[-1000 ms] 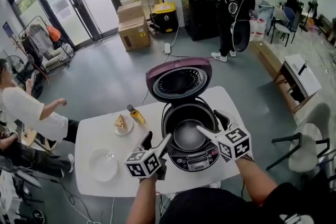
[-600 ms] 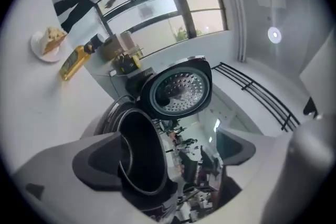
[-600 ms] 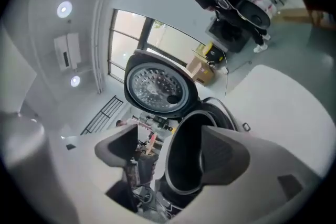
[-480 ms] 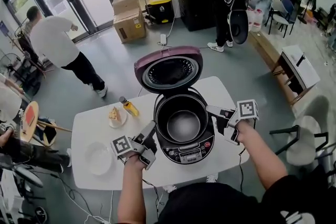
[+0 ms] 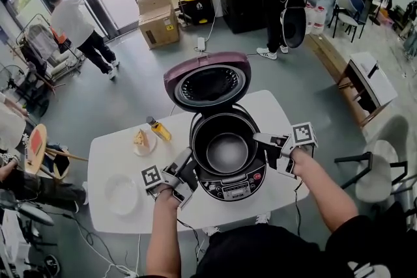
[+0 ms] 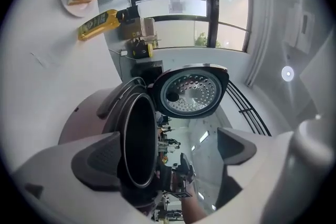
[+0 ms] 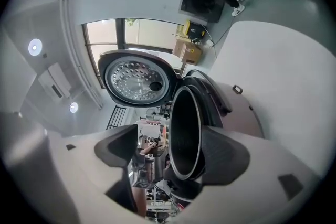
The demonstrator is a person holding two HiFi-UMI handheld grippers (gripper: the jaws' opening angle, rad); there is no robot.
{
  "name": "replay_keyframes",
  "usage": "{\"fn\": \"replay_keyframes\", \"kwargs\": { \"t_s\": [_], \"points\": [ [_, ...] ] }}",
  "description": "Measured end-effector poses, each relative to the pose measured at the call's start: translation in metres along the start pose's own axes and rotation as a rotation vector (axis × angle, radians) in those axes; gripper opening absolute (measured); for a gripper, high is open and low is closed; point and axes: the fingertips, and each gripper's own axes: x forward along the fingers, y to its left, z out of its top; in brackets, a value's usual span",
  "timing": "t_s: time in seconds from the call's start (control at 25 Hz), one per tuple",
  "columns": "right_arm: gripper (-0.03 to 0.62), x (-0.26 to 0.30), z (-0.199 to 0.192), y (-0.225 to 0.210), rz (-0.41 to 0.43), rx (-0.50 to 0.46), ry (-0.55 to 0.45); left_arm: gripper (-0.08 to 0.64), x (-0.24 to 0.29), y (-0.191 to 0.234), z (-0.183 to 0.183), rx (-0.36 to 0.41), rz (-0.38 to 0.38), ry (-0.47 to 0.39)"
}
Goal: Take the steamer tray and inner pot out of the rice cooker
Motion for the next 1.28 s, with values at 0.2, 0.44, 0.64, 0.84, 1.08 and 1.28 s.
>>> {"fn": "replay_keyframes", "kwargs": {
  "t_s": [0.2, 0.44, 0.64, 0.84, 1.08, 1.28],
  "points": [
    [0.357, 0.006, 0.003, 0.001, -0.009, 0.007, 0.013, 0.56, 0.006, 0.001, 0.005, 0.022, 0.021, 0.05],
    [0.356, 0.009, 0.007, 0.001, -0.02, 0.016, 0.026, 0.534, 0.02, 0.002, 0.001, 0.085, 0.093, 0.147],
    [0.327, 0.012, 0.005, -0.007, -0.069, -0.038, 0.069, 0.475, 0.016, 0.018, 0.002, 0.125, 0.168, 0.18],
    [0.185, 0.009, 0.003, -0.02, -0.138, -0.077, 0.106, 0.293, 0.01, 0.033, 0.002, 0.216, 0.238, 0.196],
    [0.026, 0.004, 0.007, -0.033, -0.225, -0.151, 0.108, 0.026, 0.004, 0.054, 0.009, 0.255, 0.372, 0.19],
    [0.025, 0.004, 0.007, -0.034, -0.238, -0.185, 0.11, 0.015, 0.001, 0.058, 0.01, 0.239, 0.384, 0.188]
  ]
}}
